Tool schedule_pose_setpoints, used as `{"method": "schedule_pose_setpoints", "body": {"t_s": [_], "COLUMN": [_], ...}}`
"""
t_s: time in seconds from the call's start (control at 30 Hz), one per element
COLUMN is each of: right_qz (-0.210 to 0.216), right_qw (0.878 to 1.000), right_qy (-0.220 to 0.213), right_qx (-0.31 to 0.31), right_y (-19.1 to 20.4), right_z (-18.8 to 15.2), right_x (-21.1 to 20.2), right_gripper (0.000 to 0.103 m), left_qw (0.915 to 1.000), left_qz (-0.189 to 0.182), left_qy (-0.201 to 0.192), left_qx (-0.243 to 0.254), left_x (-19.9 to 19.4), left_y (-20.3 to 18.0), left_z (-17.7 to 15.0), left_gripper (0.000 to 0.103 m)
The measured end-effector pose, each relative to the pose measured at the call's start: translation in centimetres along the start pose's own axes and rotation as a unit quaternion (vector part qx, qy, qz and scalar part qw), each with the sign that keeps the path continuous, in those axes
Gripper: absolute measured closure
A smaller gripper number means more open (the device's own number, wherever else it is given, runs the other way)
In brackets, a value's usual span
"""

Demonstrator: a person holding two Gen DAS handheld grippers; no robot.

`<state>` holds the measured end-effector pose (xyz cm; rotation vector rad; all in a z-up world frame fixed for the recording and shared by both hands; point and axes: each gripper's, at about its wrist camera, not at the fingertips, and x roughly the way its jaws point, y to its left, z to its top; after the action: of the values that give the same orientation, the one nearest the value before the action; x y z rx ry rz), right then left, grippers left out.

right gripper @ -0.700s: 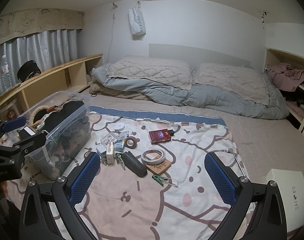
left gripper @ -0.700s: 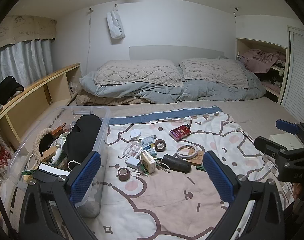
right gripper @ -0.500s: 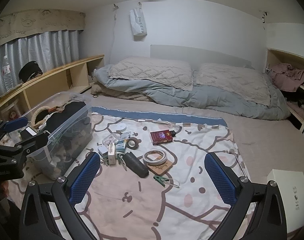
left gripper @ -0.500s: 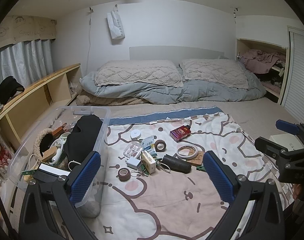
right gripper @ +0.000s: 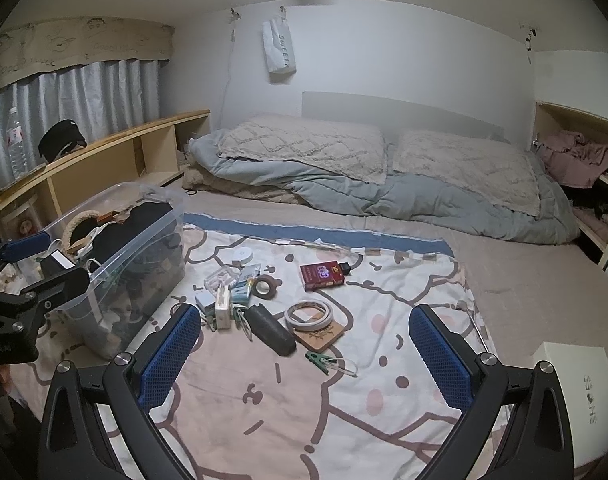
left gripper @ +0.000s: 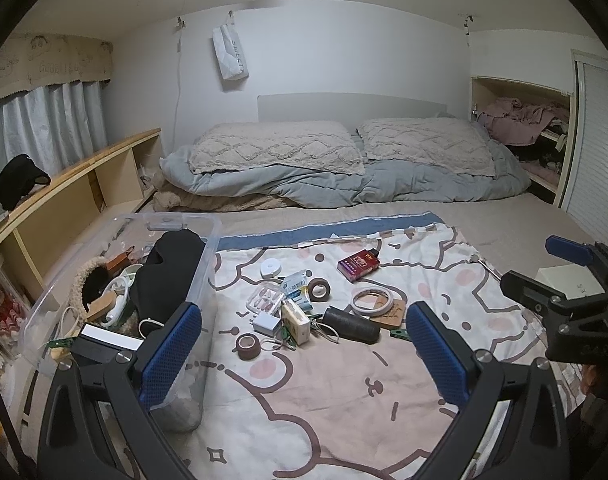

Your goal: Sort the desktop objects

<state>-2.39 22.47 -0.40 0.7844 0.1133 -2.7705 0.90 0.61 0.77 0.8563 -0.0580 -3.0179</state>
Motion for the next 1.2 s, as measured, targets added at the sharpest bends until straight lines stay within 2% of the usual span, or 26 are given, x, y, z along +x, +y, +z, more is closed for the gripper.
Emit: {"method": "schedule_pose_setpoints", "body": {"t_s": [0.1, 0.37, 0.53, 0.67, 0.77, 0.93, 1.17, 1.2], "right_qz": [0.001, -0.005, -0.011, -0.029, -0.036, -0.024, -0.029, -0.033], "right_qw": [1.000, 1.000, 1.000, 0.999, 0.999, 1.000, 0.999, 0.999], "right_qy": [-0.004, -0.011, -0.023, -0.026, -0.023, -0.015, -0.009, -0.002], "right_qx": [-0.005, -0.011, -0.005, -0.006, -0.008, 0.010, 0.025, 0.022], "right_y": [0.1, -0.2, -1.1, -1.8, -2.2, -2.7, -3.5, -3.6], "right_z": [0.1, 1.0, 2.3, 3.3, 4.1, 4.8, 3.9, 3.5], "right_x": [-0.2, -0.3, -0.6, 0.2, 1.6, 4.6, 10.0, 11.3], "right_gripper": [0.000, 0.000, 0.000, 0.000, 0.000, 0.000, 0.000, 0.000], "left_qw": [0.9999, 1.0000, 0.9994, 0.9988, 0.9987, 0.9990, 0.9998, 0.9998], "left_qz": [-0.010, -0.001, 0.018, 0.020, 0.023, 0.016, 0.011, -0.006], "left_qy": [0.010, -0.003, -0.027, -0.042, -0.045, -0.039, -0.011, -0.009], "left_qx": [-0.006, -0.003, 0.011, 0.012, 0.011, 0.014, 0.008, 0.019], "left_x": [0.2, -0.2, -0.4, -0.1, 0.6, 2.5, 6.3, 6.7], "left_y": [0.0, 0.3, 0.5, 0.4, 0.3, 0.0, 0.5, 0.5], "left_z": [0.2, 2.4, 4.5, 5.9, 6.5, 6.5, 5.5, 5.3], "left_gripper": [0.000, 0.000, 0.000, 0.000, 0.000, 0.000, 0.000, 0.000]}}
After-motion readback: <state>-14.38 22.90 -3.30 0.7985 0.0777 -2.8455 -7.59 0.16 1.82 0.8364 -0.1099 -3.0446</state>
